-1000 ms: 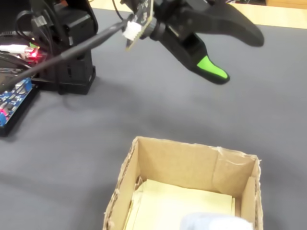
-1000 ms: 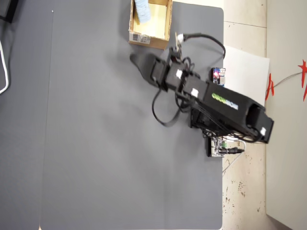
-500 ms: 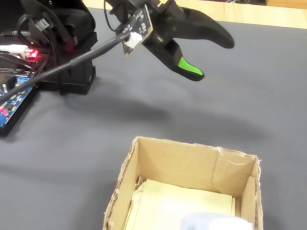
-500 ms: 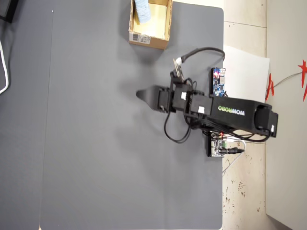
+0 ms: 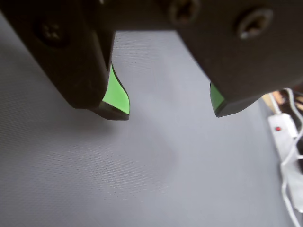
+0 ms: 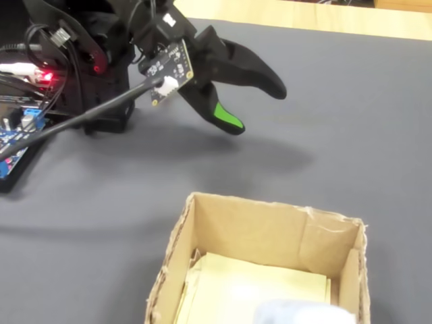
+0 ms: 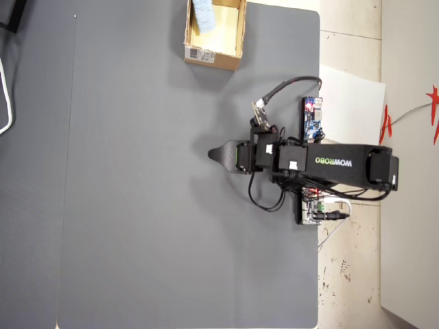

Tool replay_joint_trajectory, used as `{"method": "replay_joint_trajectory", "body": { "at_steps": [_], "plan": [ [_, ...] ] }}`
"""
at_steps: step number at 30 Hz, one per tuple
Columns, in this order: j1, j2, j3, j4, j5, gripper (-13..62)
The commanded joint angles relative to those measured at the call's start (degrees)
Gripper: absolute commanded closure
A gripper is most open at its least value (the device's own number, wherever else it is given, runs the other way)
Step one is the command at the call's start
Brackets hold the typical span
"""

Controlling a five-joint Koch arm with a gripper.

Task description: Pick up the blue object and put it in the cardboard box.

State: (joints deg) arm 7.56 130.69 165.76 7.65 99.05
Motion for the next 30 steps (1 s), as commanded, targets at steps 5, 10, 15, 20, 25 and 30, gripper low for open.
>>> {"method": "replay_joint_trajectory", "body": {
  "at_steps": [5, 10, 15, 20, 25, 30],
  "plan": [
    [0.0, 5.01, 2.55, -3.6, 1.93, 15.5],
    [0.0, 4.92, 6.5, -7.56, 1.76, 15.5],
    [0.09, 4.92, 9.49, -11.25, 2.02, 15.5],
    [0.09, 4.92, 10.81, -11.25, 1.93, 15.5],
    [0.26, 4.92, 12.74, -10.9, 1.93, 15.5],
    [0.53, 4.83, 12.92, -9.32, 1.93, 15.5]
  ]
}}
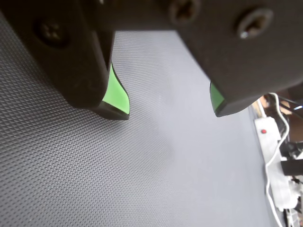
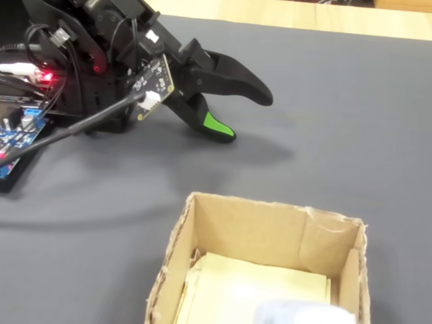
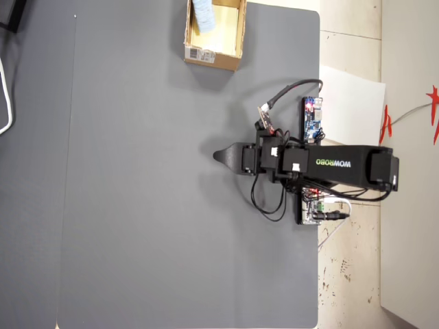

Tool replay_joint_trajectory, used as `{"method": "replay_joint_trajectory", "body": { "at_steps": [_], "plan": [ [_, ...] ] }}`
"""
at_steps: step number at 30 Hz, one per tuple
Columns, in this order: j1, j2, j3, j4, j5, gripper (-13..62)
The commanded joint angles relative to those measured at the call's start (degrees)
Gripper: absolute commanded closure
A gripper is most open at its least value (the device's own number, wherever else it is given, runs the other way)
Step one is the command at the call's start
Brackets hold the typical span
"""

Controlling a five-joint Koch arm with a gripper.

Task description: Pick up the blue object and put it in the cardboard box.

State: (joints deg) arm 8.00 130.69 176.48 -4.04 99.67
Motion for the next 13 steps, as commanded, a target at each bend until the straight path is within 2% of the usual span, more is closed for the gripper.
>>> {"method": "replay_joint_trajectory", "body": {
  "at_steps": [1, 13],
  "plan": [
    [0.09, 4.75, 2.2, 2.55, 1.32, 15.5],
    [0.18, 4.75, 2.11, 5.98, 1.05, 15.5]
  ]
}}
